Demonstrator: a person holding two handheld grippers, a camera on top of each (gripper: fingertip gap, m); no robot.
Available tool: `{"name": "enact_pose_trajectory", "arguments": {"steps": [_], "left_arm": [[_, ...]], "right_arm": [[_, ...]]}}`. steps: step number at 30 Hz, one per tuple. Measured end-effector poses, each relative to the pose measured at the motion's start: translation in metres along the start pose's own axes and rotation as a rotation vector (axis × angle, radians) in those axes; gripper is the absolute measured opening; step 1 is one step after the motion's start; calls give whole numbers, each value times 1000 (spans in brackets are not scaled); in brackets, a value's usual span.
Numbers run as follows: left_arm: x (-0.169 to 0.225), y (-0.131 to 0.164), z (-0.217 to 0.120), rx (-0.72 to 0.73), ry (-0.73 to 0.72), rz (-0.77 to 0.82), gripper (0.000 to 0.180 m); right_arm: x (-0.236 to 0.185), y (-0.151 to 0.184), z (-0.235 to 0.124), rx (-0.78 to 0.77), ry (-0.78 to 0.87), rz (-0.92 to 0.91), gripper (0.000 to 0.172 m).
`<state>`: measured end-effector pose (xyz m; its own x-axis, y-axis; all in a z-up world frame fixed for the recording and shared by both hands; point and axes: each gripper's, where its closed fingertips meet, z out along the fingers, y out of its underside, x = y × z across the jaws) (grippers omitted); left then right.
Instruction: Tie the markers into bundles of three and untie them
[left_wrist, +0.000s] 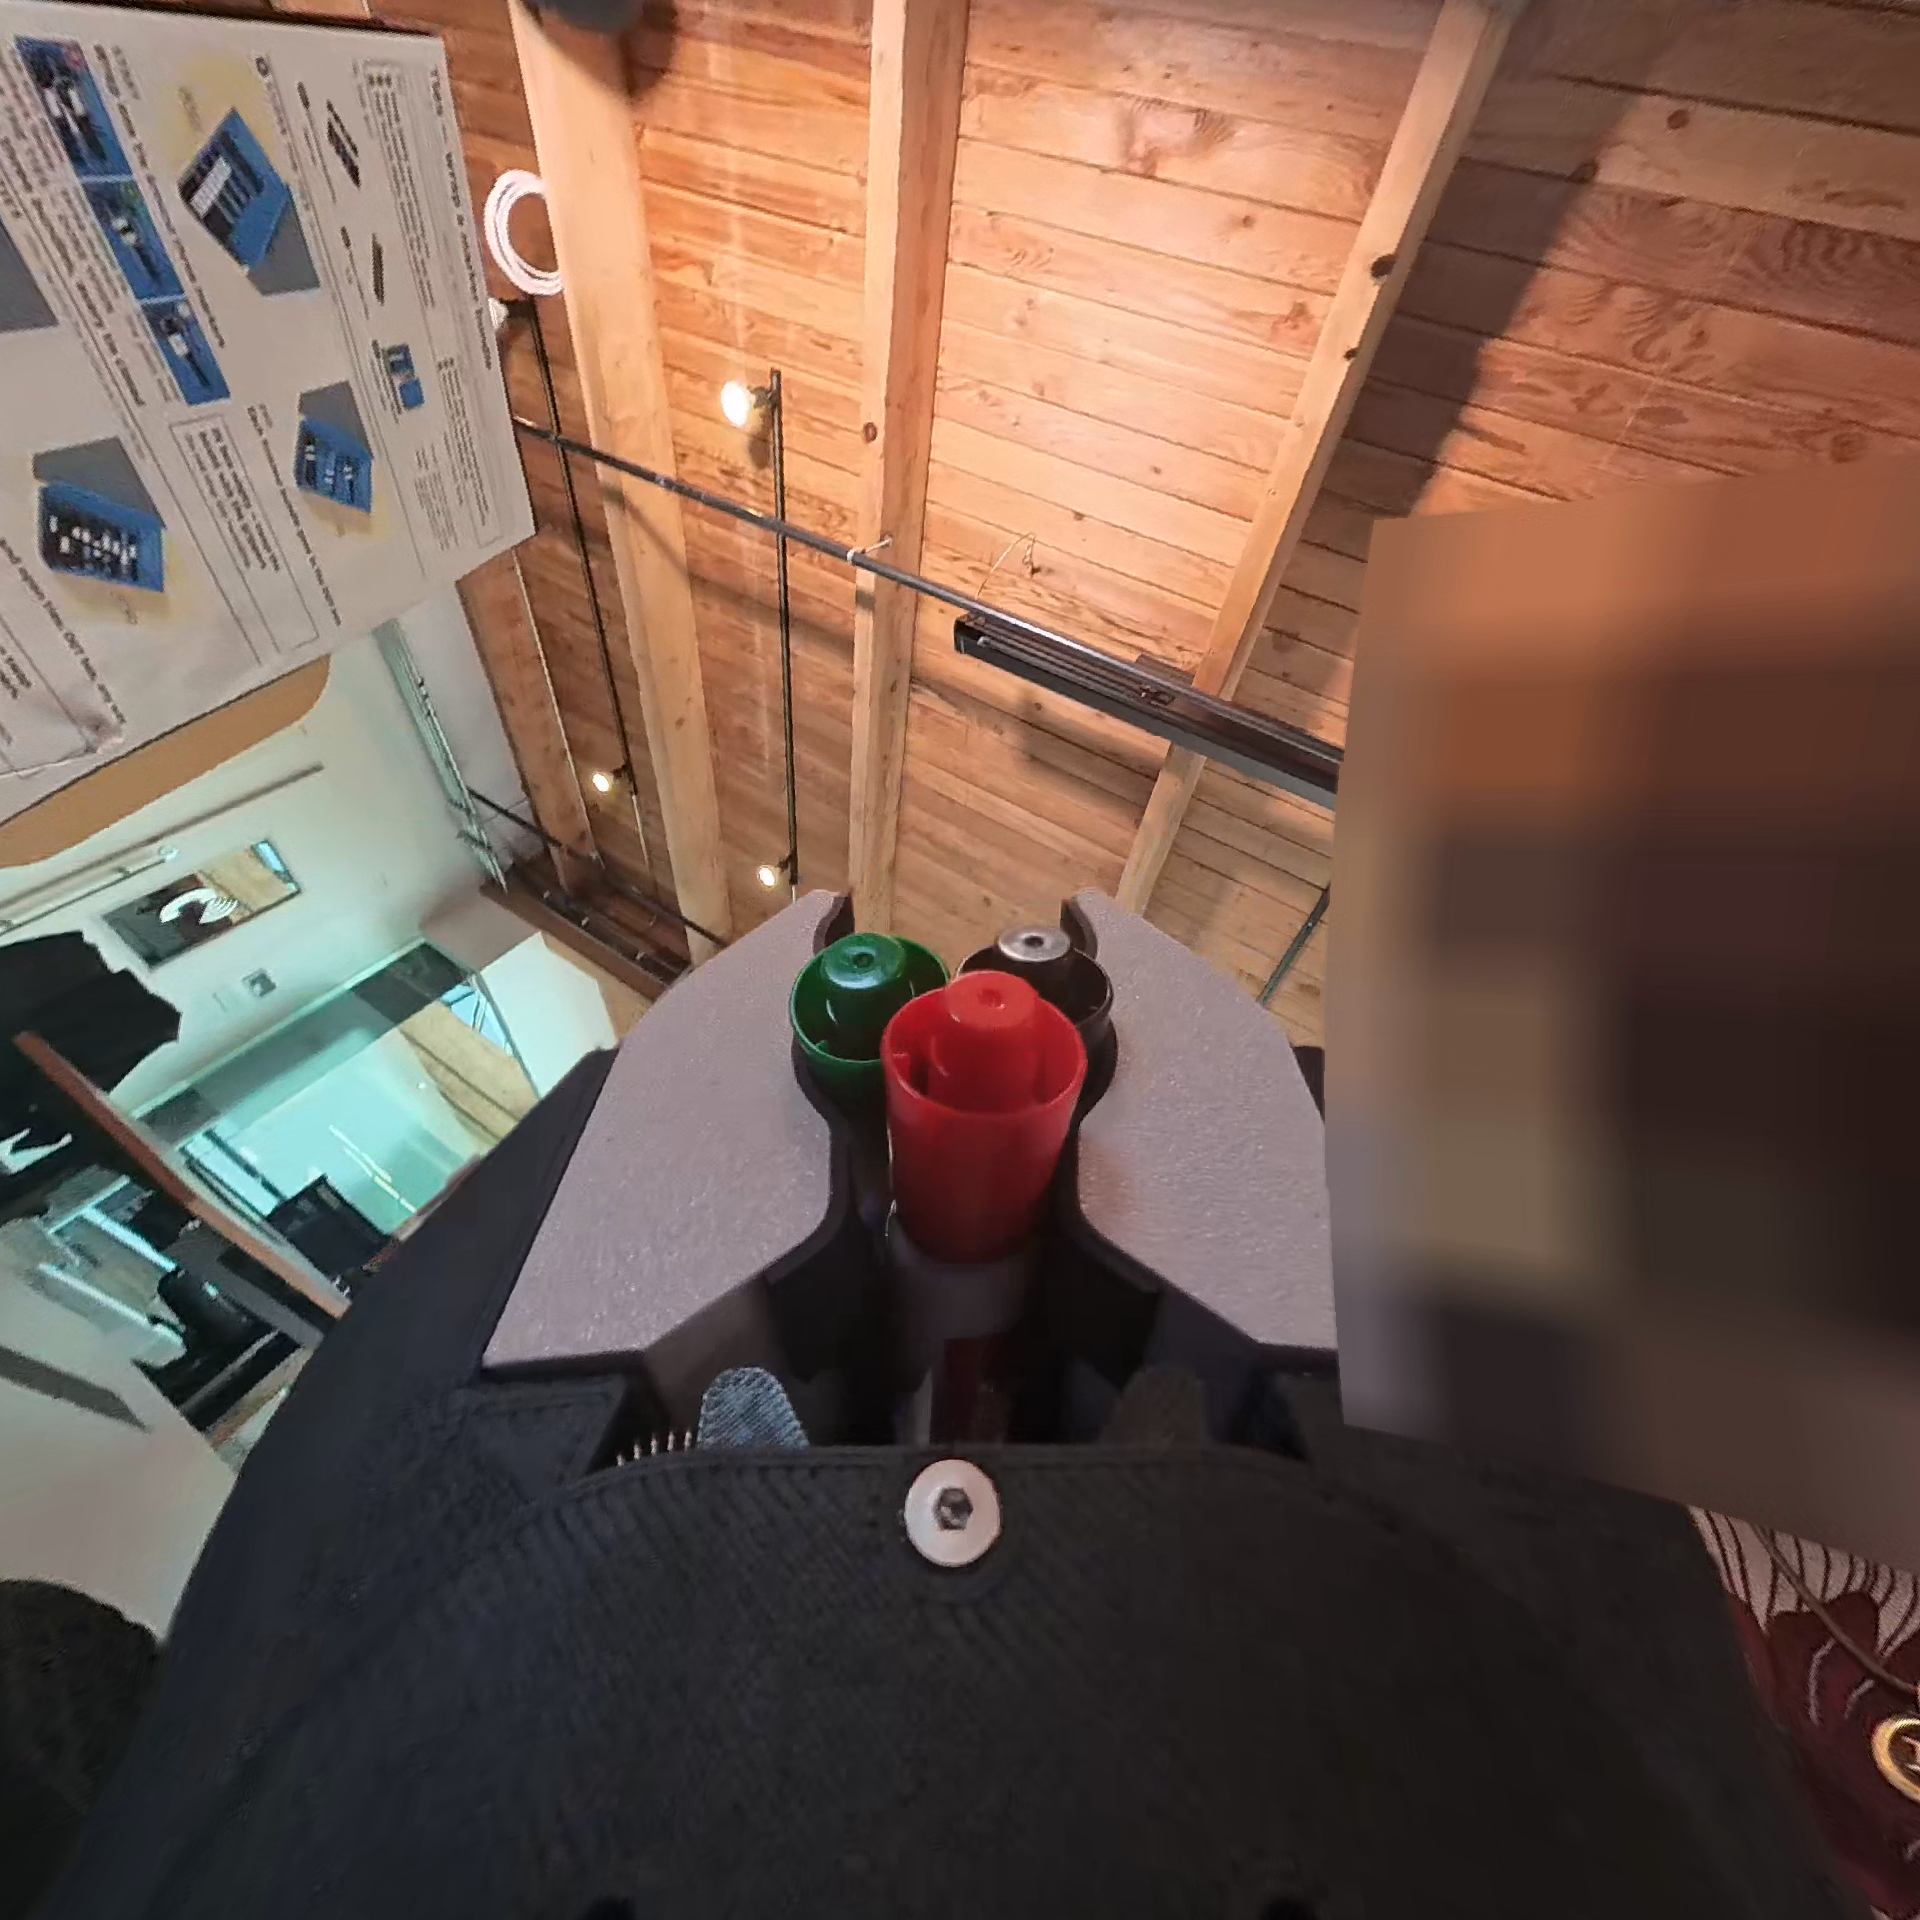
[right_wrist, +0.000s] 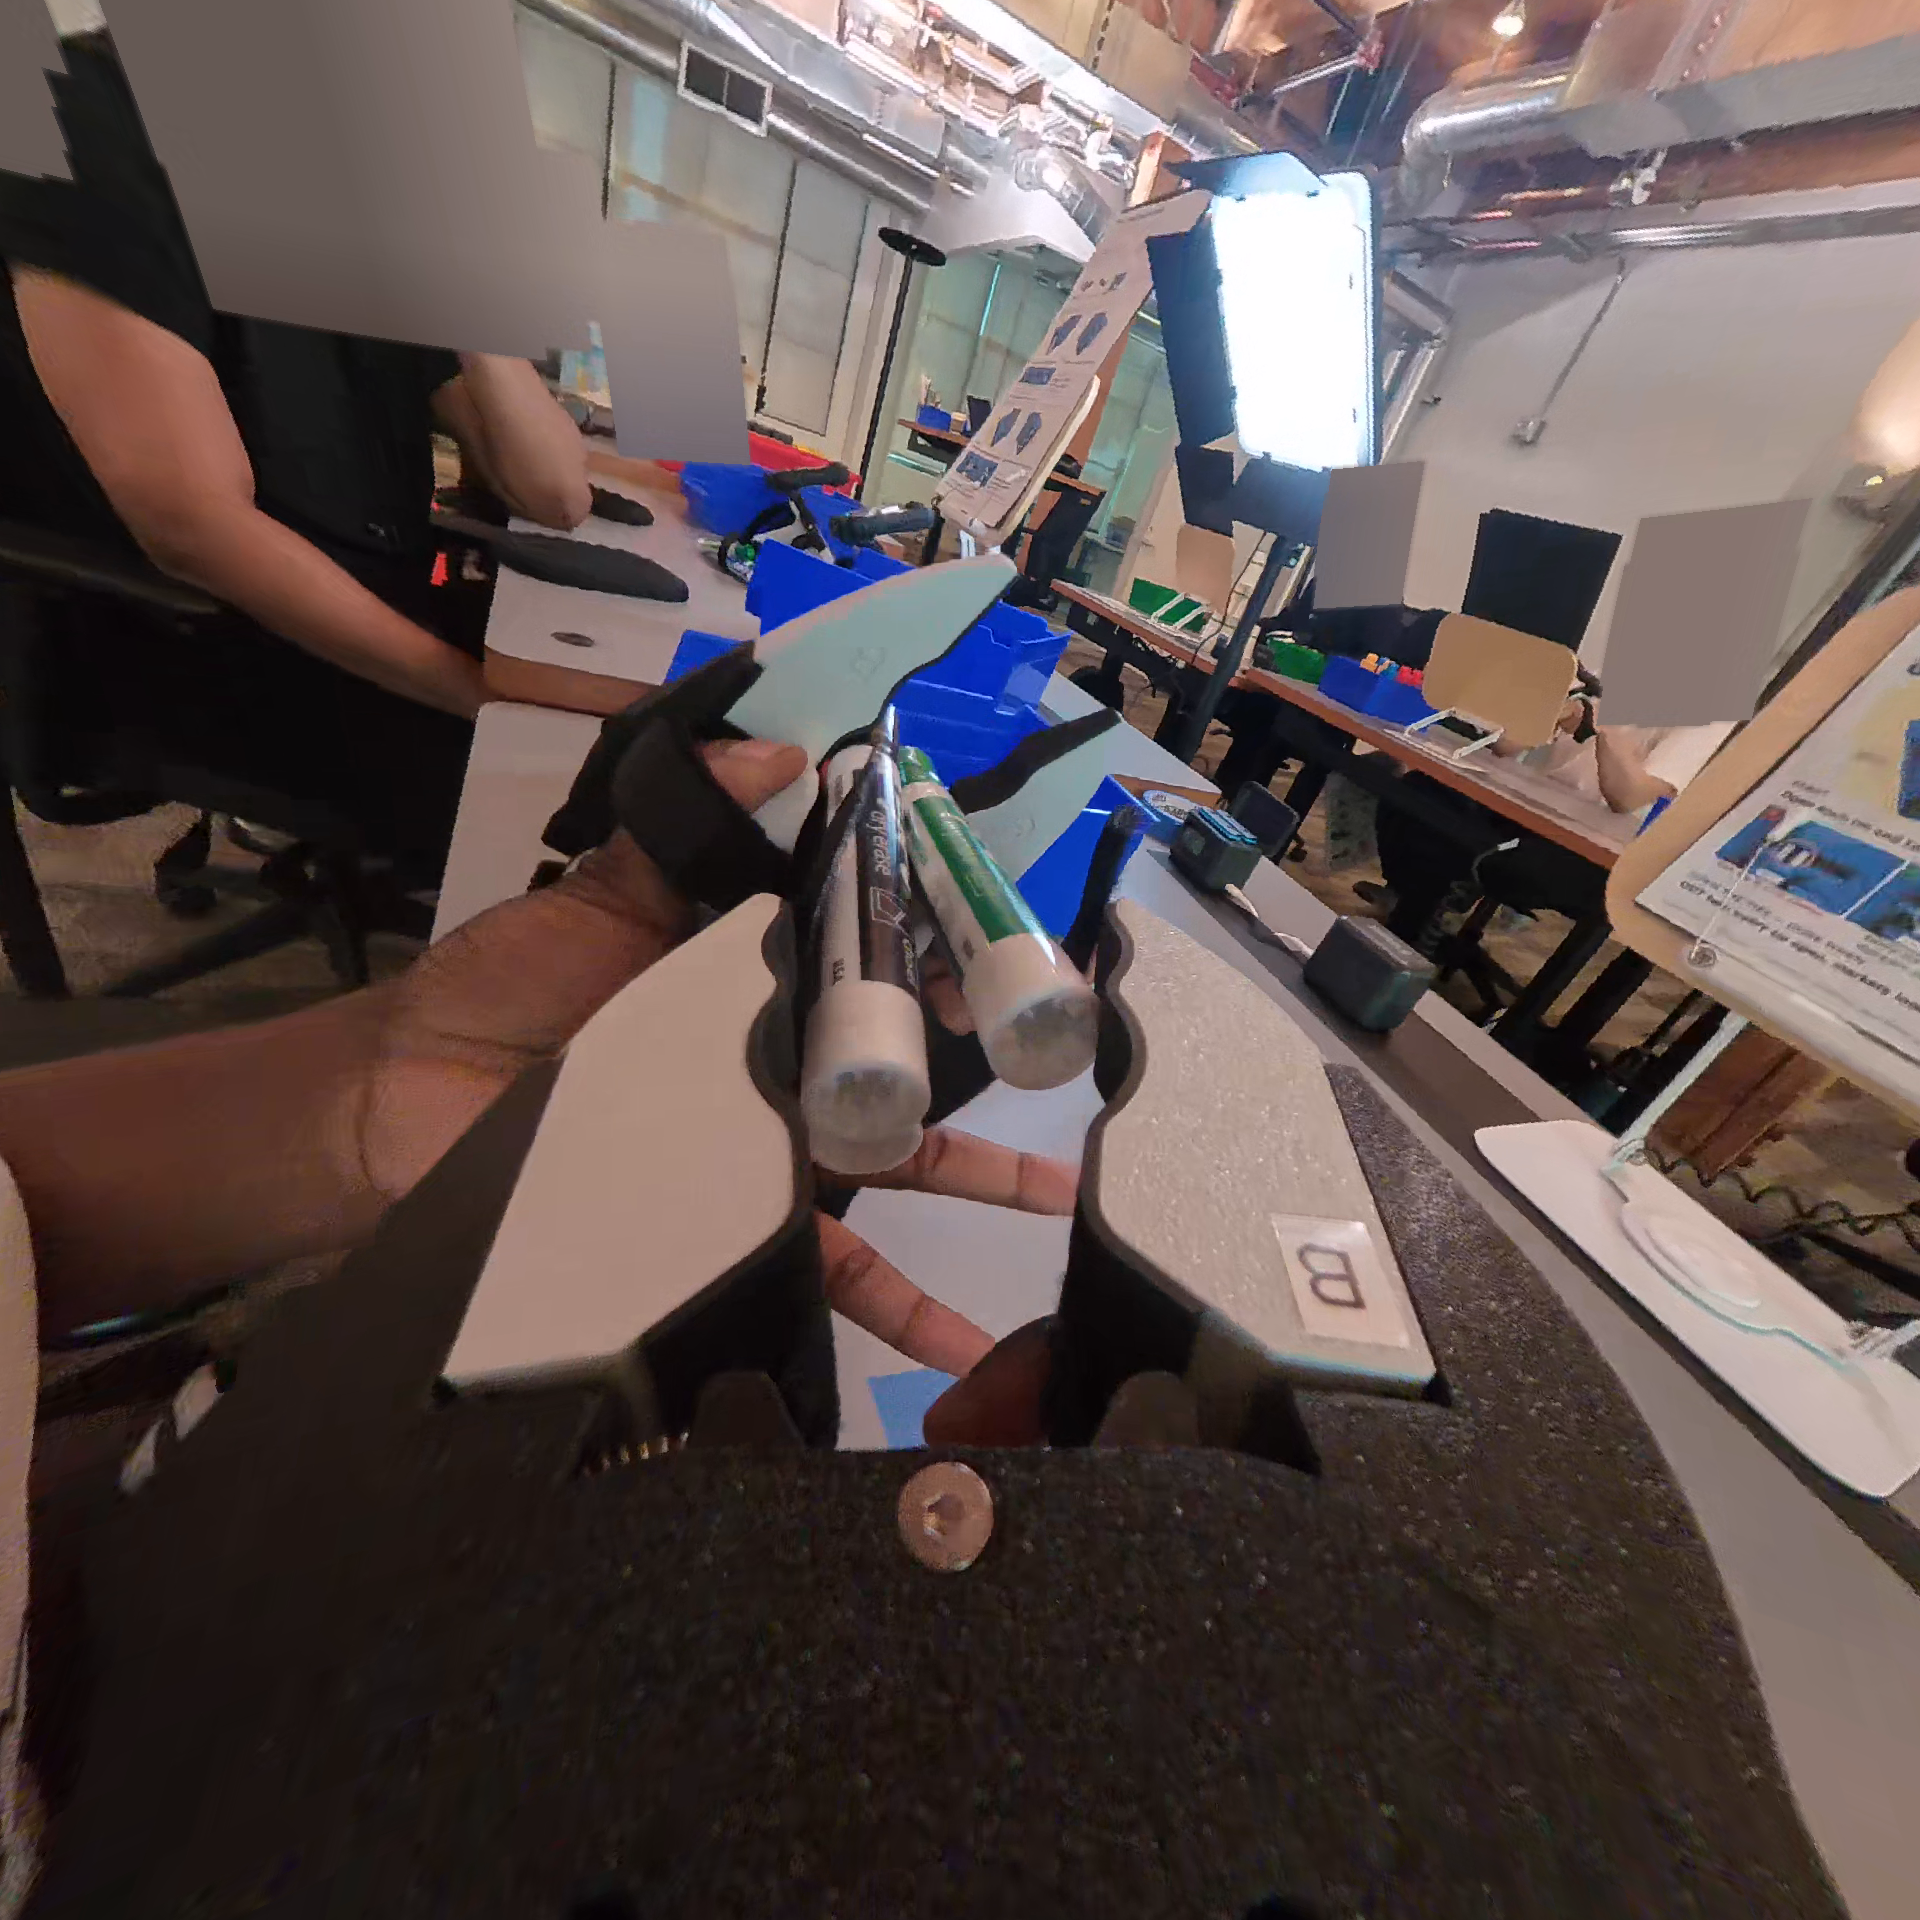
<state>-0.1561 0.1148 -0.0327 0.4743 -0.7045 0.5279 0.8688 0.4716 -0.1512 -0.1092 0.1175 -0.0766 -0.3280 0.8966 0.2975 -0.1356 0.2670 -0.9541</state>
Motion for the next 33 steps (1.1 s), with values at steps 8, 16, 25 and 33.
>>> {"name": "enact_pose_trajectory", "arguments": {"steps": [8,16,25,33], "left_arm": [[0,3,-3,-47,-58,70,38],[-6,-3,-7,-14,-100,50,39],[-31,-5,-17,46,-238,-130,39],[-45,-12,-27,93,-386,-174,39]], "right_arm": [[-6,2,1,-88,15,-247,37],[-17,4,5,-119,2,-398,24],[-21,12,9,-198,19,-721,23],[-23,15,15,-267,-34,-972,23]]}}
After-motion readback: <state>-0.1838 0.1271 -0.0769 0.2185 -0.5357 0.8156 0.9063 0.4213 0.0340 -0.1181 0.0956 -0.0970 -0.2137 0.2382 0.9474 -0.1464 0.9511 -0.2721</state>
